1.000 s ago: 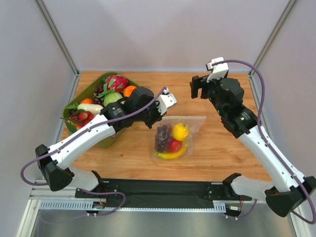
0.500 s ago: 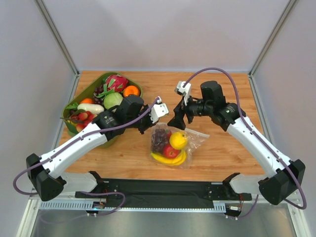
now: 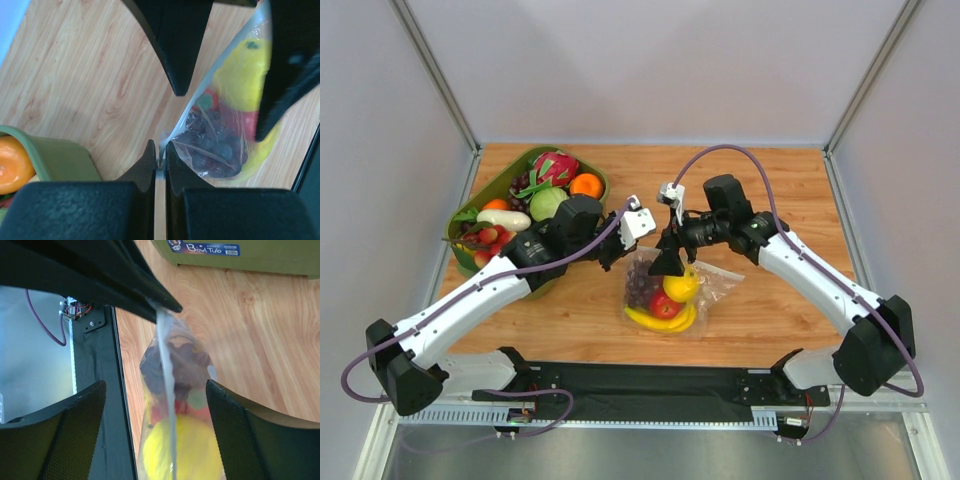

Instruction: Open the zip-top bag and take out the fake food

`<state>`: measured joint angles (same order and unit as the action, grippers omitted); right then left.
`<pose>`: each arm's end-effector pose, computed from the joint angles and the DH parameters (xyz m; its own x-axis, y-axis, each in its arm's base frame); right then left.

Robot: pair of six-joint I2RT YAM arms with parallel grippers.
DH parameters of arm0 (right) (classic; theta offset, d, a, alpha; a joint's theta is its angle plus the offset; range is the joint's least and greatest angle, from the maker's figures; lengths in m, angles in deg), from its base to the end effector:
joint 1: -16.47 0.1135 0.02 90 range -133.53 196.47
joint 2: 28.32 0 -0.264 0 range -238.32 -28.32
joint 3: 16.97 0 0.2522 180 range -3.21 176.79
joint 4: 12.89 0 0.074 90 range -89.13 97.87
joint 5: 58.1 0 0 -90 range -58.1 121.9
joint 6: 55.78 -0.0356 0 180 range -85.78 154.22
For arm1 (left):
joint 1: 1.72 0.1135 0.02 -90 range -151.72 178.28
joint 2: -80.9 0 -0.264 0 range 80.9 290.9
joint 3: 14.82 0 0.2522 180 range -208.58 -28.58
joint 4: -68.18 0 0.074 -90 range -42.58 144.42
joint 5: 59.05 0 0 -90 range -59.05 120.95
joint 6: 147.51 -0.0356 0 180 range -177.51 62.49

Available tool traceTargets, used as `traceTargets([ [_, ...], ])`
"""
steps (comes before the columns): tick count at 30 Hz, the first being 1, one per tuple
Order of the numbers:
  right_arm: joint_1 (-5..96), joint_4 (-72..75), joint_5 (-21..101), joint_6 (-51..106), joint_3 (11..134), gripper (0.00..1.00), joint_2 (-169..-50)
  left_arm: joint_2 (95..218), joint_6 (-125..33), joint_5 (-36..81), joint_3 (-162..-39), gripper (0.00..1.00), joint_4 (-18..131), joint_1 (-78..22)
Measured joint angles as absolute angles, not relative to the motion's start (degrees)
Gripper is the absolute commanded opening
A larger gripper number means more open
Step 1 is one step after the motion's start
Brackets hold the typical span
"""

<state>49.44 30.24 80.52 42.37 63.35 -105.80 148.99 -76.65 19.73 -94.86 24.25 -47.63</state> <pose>0.2280 0.1797 0.3206 -0.4180 -0.3828 -0.8239 -0.9083 0.1908 0.3722 0.1764 -0.1920 0.3530 -0.0795 0.5443 -0.8351 0.8949 0.4080 0.1808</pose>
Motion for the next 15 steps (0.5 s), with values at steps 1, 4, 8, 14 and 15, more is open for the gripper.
traceTargets([
  [1,49.59,29.69,80.65,42.19,63.33,0.69,-106.71,148.8,-76.65,19.29,-94.51,0.0,24.57,-47.63],
  [4,49.9,28.53,80.95,41.58,63.33,0.34,-108.57,148.29,-76.63,18.51,-93.96,0.0,25.08,-47.63],
  [8,50.03,27.35,81.13,41.14,63.44,0.0,-108.96,147.38,-76.34,17.89,-93.04,0.37,26.26,-47.63],
  [14,50.03,26.98,80.65,41.05,63.29,0.0,-108.68,146.2,-74.81,16.98,-92.69,0.68,29.12,-45.4],
  [15,50.03,26.83,80.43,41.05,63.05,0.0,-108.42,145.96,-74.35,15.82,-92.61,0.69,29.45,-44.13],
])
